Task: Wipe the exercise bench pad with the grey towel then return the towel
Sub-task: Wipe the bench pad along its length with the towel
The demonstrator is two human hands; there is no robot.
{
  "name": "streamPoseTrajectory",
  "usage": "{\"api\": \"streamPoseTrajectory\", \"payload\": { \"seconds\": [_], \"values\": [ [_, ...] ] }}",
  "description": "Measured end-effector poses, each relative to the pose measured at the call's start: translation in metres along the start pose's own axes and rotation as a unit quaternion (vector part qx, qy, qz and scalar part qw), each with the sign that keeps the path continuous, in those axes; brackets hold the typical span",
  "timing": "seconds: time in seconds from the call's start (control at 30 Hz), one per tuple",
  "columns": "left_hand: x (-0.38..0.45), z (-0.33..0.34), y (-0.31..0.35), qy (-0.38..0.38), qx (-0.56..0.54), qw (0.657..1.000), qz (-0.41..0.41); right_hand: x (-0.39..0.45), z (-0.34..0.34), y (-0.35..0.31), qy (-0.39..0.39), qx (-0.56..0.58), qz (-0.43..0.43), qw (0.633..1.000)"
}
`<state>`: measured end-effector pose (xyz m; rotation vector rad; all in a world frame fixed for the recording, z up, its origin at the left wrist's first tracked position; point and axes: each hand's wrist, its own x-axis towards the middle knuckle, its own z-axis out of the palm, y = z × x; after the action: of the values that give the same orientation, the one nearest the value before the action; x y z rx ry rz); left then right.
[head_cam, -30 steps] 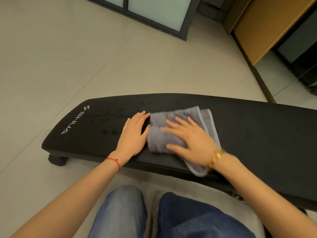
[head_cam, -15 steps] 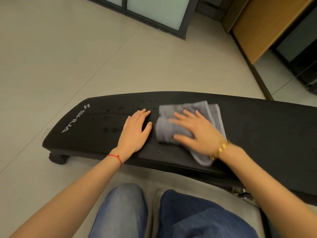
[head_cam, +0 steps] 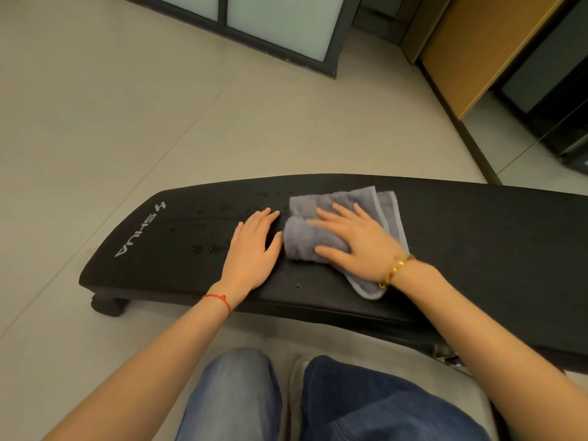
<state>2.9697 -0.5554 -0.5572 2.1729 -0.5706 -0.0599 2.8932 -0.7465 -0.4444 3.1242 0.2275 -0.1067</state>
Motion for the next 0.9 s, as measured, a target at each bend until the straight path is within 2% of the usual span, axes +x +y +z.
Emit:
{"api": "streamPoseTrajectory", "payload": {
  "seconds": [0.07, 0.17, 0.3, 0.4, 0.47, 0.6, 0.7, 0.8, 0.83, 0.9],
  "values": [
    [0.001, 0.001, -0.002, 0.0, -0.007, 1.0, 0.003, -0.043, -0.001, -0.019, -0.009, 0.018, -0.048, 0.999],
    [0.001, 0.001, -0.003, -0.003, -0.01, 1.0, 0.002, -0.062, -0.015, -0.007, -0.023, 0.037, -0.048, 0.998],
    [-0.002, -0.006, -0.01, -0.009, -0.004, 1.0, 0.003, 0.003, -0.023, 0.052, 0.022, 0.032, 0.058, 0.998],
    [-0.011, -0.016, -0.031, 0.015, 0.017, 1.0, -0.009, 0.058, -0.012, 0.061, -0.014, -0.016, 0.121, 0.992],
    [-0.014, -0.021, -0.045, 0.017, 0.02, 0.999, -0.023, 0.063, -0.001, 0.035, -0.026, -0.018, 0.077, 0.996],
    [-0.015, -0.02, -0.058, 0.027, 0.002, 0.999, -0.044, -0.005, 0.009, -0.027, -0.018, 0.01, -0.089, 0.996],
    [-0.016, -0.018, -0.058, 0.031, -0.001, 0.998, -0.047, -0.028, 0.002, -0.025, -0.045, 0.026, -0.122, 0.991],
    [-0.017, -0.019, -0.057, 0.03, 0.002, 0.998, -0.047, 0.023, -0.005, 0.02, -0.02, 0.036, -0.05, 0.998],
    [-0.018, -0.02, -0.057, 0.028, 0.002, 0.998, -0.048, 0.047, -0.008, 0.037, -0.002, 0.024, -0.002, 1.0],
    [-0.019, -0.02, -0.055, 0.027, 0.001, 0.998, -0.052, 0.087, -0.004, 0.054, -0.018, -0.008, 0.099, 0.995]
  ]
}}
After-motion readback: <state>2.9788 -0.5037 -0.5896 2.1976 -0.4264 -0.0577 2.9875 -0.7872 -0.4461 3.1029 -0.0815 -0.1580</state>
